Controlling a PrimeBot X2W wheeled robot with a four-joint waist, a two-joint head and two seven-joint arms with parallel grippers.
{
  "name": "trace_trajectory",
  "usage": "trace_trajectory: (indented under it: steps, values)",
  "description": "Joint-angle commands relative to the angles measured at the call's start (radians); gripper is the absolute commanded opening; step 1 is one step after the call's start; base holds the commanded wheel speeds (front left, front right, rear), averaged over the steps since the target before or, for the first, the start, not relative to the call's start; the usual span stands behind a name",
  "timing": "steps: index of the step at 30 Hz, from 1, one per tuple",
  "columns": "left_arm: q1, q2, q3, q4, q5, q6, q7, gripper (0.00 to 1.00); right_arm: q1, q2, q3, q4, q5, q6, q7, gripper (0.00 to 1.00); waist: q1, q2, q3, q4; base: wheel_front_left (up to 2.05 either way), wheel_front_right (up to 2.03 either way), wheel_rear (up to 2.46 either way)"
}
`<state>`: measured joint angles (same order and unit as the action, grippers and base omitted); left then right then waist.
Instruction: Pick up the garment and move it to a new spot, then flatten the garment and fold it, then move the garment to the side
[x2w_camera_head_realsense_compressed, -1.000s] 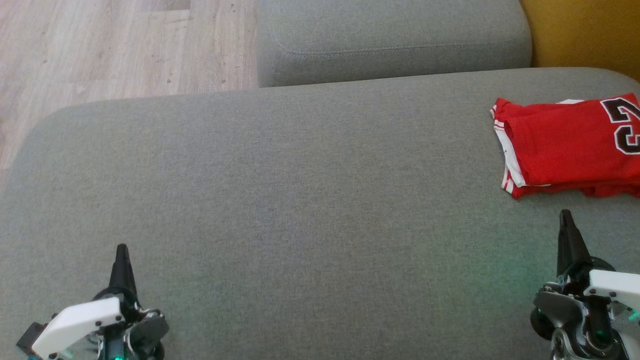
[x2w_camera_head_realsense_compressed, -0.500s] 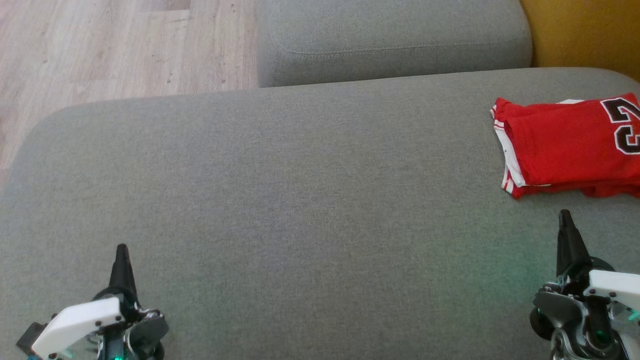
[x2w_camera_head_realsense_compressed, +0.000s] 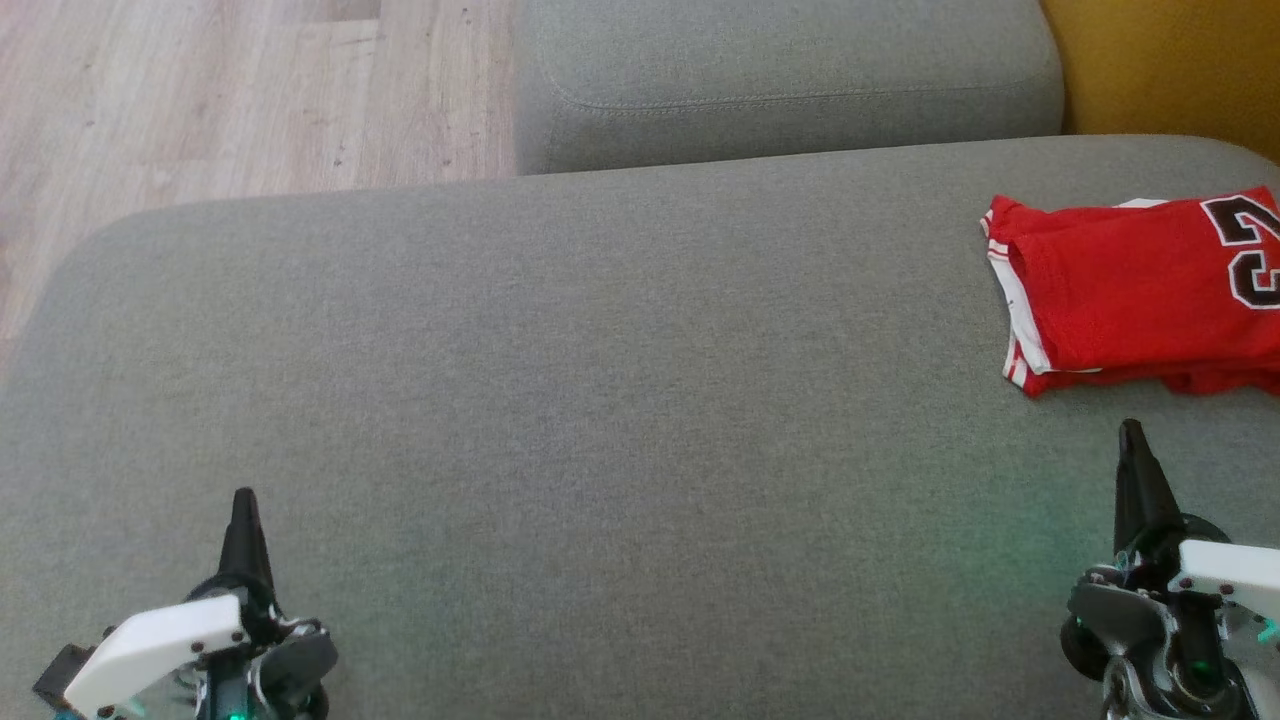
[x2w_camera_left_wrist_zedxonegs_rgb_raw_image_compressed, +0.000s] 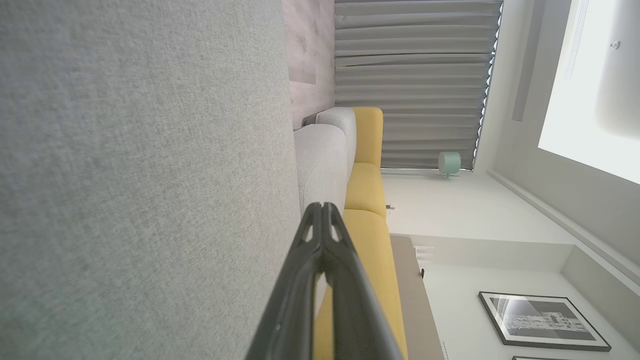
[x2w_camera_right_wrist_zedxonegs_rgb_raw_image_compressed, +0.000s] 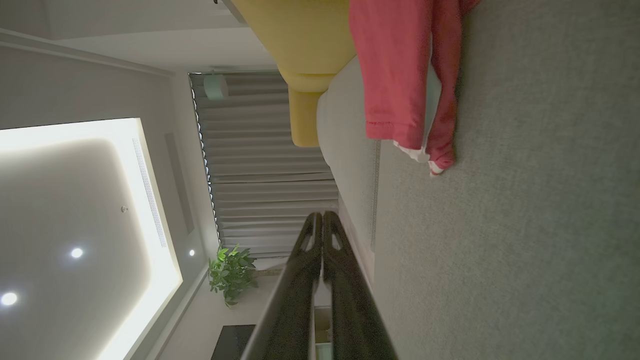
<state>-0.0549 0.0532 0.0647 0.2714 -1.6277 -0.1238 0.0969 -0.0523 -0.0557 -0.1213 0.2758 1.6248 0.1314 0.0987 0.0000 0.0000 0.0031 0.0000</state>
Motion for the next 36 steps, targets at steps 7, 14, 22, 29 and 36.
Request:
trace_trajectory:
  steps: [7,14,22,29,36]
  values:
    - [-0.052,0.006,0.037,-0.027,0.009,-0.007,0.007,0.0,-0.055,-0.002,0.017,-0.032,-0.008,-0.001,0.007,0.0,0.0,0.0,0.0,0.0,0.0,0.0,0.0]
    - [-0.052,0.005,0.038,-0.027,0.01,-0.007,0.007,0.0,-0.055,-0.001,0.016,-0.032,-0.009,-0.001,0.007,0.0,0.0,0.0,0.0,0.0,0.0,0.0,0.0]
    - [-0.052,0.004,0.039,-0.027,0.011,-0.007,0.008,0.0,-0.055,-0.001,0.015,-0.031,-0.01,-0.001,0.008,0.0,0.0,0.0,0.0,0.0,0.0,0.0,0.0]
    - [-0.052,0.004,0.04,-0.027,0.012,-0.007,0.009,0.0,-0.055,0.0,0.014,-0.031,-0.011,-0.001,0.009,0.0,0.0,0.0,0.0,0.0,0.0,0.0,0.0]
    - [-0.052,0.003,0.041,-0.027,0.013,-0.007,0.01,0.0,-0.055,0.001,0.014,-0.031,-0.011,-0.001,0.01,0.0,0.0,0.0,0.0,0.0,0.0,0.0,0.0]
